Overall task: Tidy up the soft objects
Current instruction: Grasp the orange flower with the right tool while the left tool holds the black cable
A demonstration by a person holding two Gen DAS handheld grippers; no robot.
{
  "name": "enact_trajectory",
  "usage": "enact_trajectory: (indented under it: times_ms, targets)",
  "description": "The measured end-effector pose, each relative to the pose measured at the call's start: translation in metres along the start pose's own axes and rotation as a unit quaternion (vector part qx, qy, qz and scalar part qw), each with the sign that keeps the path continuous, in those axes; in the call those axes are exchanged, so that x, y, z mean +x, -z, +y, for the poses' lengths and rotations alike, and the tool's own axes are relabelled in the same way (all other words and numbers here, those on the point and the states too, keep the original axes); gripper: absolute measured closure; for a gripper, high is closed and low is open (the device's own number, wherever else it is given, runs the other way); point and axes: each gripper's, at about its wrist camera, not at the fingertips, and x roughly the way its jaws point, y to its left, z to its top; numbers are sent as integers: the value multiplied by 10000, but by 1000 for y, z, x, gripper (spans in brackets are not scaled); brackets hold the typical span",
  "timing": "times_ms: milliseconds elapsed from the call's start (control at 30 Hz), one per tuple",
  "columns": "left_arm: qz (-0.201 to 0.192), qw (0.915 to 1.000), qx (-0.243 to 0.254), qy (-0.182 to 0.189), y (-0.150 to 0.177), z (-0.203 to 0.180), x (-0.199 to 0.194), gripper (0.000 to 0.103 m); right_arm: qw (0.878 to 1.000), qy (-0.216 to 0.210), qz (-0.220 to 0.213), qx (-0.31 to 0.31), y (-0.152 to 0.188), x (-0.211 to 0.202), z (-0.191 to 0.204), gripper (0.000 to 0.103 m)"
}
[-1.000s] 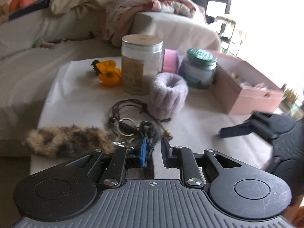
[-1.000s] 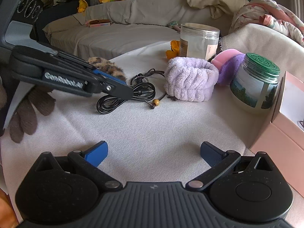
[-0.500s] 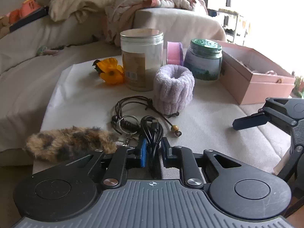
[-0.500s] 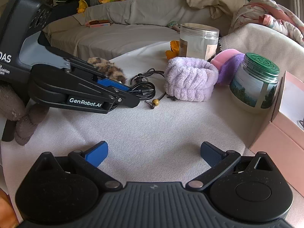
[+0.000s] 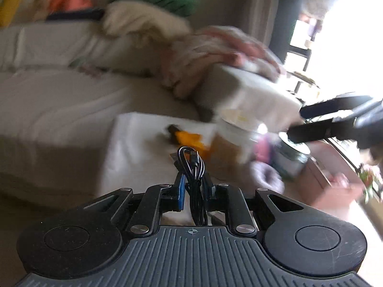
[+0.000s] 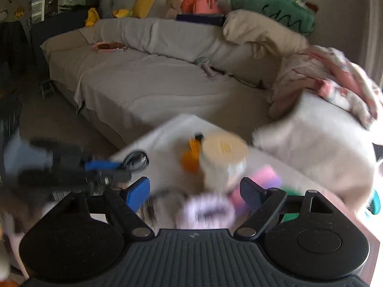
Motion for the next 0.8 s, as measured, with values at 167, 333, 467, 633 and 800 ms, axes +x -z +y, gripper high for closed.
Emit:
enact_trajectory:
  times_ms: [167, 333, 467, 633, 800]
  targets:
    - [694, 9965, -358, -294, -22, 30, 57, 86, 9931, 8, 1157, -203, -87, 84, 7, 48]
    - [1158, 9912, -619, -153, -17, 44, 76, 85, 9690, 258, 2457, -28, -115, 173, 7, 61]
    - [960, 9938, -558, -27, -7, 48, 69, 85, 9619, 488, 2660, -392, -110, 203, 22, 61]
    - [934, 9941, -559, 33, -8, 52, 69, 84, 9462, 750, 3108, -506, -91, 240, 24, 61]
    - [998, 9945, -299, -105, -9, 43, 71, 84, 9408, 803, 3256, -502, -84, 245, 20, 90]
